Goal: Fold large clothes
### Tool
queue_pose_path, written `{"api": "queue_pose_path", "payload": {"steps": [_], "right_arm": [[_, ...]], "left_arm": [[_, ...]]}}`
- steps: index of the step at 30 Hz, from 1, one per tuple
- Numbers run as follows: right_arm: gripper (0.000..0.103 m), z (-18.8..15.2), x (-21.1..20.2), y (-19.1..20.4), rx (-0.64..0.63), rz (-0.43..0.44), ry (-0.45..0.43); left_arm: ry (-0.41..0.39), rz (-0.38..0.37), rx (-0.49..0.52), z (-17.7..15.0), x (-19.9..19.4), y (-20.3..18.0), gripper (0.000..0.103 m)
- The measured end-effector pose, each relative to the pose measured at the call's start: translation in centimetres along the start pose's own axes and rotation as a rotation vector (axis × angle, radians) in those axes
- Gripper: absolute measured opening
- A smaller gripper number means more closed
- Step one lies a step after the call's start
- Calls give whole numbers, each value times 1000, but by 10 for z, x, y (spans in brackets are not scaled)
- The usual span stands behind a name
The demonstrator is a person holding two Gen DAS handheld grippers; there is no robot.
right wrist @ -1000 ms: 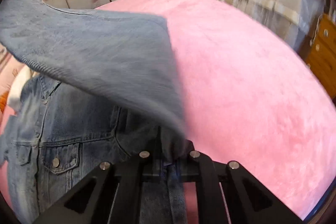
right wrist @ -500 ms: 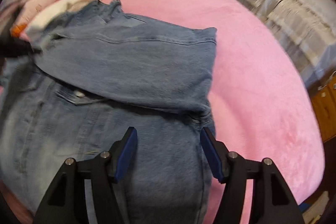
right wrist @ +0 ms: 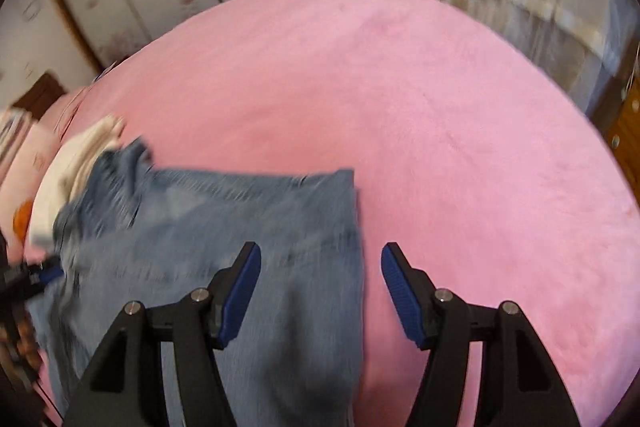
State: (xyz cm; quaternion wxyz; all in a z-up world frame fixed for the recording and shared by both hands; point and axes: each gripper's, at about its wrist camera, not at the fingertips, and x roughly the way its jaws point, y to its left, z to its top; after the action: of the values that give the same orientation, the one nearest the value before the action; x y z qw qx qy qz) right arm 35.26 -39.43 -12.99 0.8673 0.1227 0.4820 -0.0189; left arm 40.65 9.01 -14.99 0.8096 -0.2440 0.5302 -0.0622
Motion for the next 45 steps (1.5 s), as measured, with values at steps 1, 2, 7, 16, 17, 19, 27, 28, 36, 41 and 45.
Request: {"api": "queue_pose_path", "payload": {"steps": [1,2,7,16,17,19,27,28,36,41,45], "right_arm": [[63,5,6,-3,12,2,10],[63,11,19,-4,23,-9,26],[10,13,57,3,-64,-60,120],[26,8,47,-24,46,-64,79],[33,9,38,-25,42,-60,80],[44,3,9,-25,9,-30,51],[51,-88,-81,-28,-194,-34,-47],[51,-101,-83,-25,-223,-50,-49],[50,-147,-55,19,-476,-184,-71],[9,-146,-36,25,-547,-241,-67],[9,-140,-43,-13,-355,-113,-64]], "left_arm": [[10,8,-3,5,7,-3,56],[12,17,-1,7,13,-6,56],[-33,175,122,4,23,-31,8],[-7,193,55,-17,15,-11,22],[1,174,48,-21,7,-9,27],[2,141,50,-30,-9,-4,45],[20,55,-15,-91,-38,18,54],[13,49,-22,-95,-36,19,54],[-13,-11,-98,-98,-25,17,54],[2,1,-68,-100,-17,3,24],[9,39,-13,-109,-11,-5,23]]}}
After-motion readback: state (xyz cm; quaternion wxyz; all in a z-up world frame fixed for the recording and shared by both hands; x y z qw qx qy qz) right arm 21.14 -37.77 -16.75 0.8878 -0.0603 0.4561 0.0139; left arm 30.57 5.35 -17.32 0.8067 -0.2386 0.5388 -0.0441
